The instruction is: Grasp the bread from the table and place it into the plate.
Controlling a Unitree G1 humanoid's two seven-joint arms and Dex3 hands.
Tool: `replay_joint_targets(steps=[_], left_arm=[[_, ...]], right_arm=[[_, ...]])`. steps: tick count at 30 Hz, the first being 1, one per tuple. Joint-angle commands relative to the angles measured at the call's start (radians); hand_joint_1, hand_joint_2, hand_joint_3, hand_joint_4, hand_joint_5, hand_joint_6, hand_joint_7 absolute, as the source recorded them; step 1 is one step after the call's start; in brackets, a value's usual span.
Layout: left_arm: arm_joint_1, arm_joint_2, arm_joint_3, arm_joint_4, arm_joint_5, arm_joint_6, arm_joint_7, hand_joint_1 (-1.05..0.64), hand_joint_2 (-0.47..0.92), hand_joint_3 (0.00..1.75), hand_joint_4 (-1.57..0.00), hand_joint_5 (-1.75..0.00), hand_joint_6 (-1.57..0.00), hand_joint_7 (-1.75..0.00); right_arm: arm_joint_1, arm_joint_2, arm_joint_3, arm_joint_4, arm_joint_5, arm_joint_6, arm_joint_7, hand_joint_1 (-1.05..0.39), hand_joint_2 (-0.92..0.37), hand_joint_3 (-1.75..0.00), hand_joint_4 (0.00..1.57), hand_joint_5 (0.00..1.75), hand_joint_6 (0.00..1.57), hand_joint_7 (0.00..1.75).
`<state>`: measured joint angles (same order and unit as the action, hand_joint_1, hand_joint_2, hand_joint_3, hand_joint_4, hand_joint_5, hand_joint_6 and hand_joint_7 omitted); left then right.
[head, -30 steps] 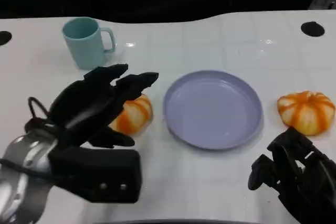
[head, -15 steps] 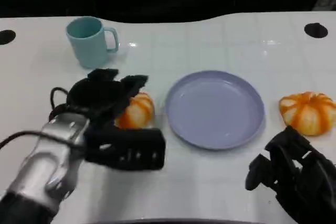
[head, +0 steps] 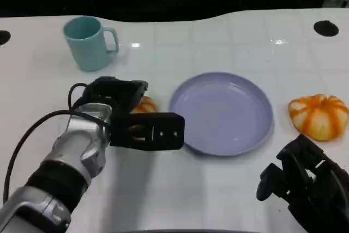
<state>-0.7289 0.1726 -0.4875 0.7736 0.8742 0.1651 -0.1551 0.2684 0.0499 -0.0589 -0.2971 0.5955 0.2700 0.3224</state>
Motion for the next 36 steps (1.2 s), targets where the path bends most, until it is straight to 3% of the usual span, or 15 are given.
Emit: replay_joint_targets(steps=[1, 10, 16, 32, 36], left_arm=[[-0.051, -0.013, -0.016, 0.108, -0.034, -0.025, 0.049, -0.29, 0.74, 0.00, -0.03, -0.15, -0.20, -0.01], [-0.110, -0.040, -0.033, 0.271, -0.086, -0.067, 0.096, -0.29, 0.74, 0.00, -0.05, -0.14, -0.20, 0.00], [-0.156, -0.054, -0.056, 0.386, -0.094, -0.114, 0.146, -0.35, 0.81, 0.02, -0.04, -0.11, -0.17, 0.00], [-0.201, -0.080, -0.079, 0.514, -0.112, -0.192, 0.236, -0.35, 0.81, 0.00, -0.06, -0.08, -0.20, -0.01], [-0.195, -0.083, -0.086, 0.532, -0.109, -0.222, 0.275, -0.29, 0.79, 0.00, -0.12, -0.09, -0.25, -0.02]], right_arm=[[0.010, -0.006, -0.003, -0.024, 0.005, 0.001, -0.008, -0.53, -0.74, -0.61, 0.65, 1.75, 0.47, 1.61], [0.014, -0.006, -0.008, -0.028, 0.013, 0.011, -0.009, -0.52, -0.74, -0.60, 0.65, 1.75, 0.47, 1.59], [0.017, -0.007, -0.010, -0.026, 0.014, 0.007, -0.002, -0.52, -0.74, -0.59, 0.64, 1.75, 0.48, 1.57], [0.026, -0.011, -0.010, -0.026, 0.010, 0.000, 0.006, -0.52, -0.75, -0.57, 0.64, 1.75, 0.50, 1.57], [0.029, -0.012, -0.015, -0.024, 0.018, 0.002, 0.015, -0.52, -0.75, -0.56, 0.65, 1.75, 0.50, 1.57]])
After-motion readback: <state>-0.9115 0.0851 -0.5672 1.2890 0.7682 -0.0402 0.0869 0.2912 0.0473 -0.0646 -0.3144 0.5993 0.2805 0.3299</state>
